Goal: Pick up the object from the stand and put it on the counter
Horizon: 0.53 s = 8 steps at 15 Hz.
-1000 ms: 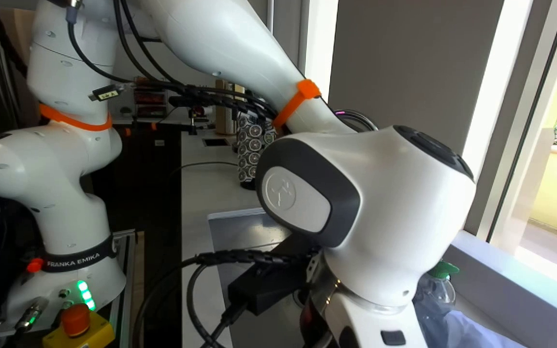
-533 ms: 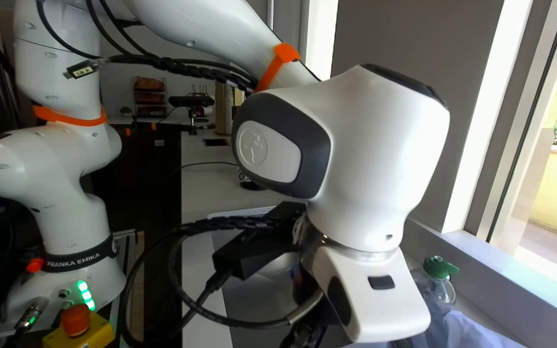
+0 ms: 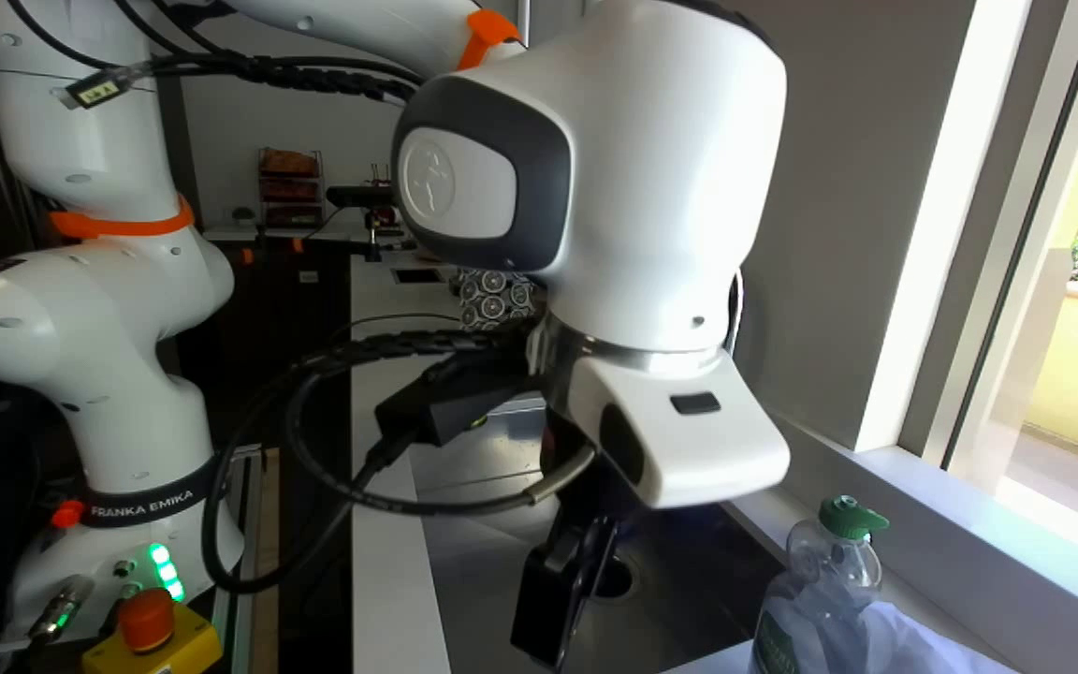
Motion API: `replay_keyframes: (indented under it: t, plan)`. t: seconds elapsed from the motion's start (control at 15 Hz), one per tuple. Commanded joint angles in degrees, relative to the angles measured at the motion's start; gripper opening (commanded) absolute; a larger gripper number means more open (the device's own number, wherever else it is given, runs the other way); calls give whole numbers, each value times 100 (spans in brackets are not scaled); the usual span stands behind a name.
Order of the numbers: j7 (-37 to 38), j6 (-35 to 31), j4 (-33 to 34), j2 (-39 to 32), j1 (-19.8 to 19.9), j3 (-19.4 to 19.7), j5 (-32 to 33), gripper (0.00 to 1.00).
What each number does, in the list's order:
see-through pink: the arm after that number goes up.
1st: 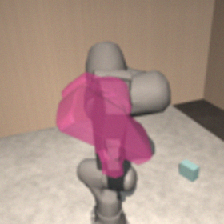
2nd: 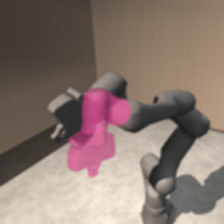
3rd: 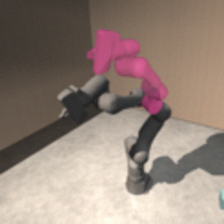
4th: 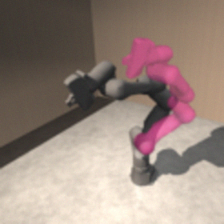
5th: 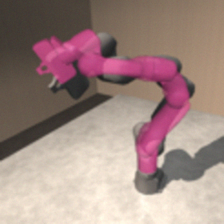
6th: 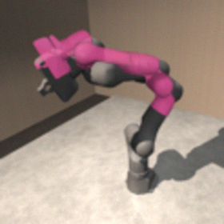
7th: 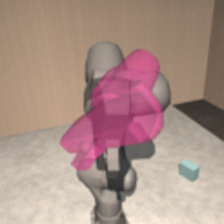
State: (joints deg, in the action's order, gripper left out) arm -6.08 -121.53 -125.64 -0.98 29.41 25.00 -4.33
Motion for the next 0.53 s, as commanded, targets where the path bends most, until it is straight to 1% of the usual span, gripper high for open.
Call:
replay_keyframes:
  t: [0.0, 0.47]
  plan:
    - [-169, -22, -404, 737, -244, -55, 318, 100]
    - [-760, 10, -786, 1796, -710, -332, 443, 100]
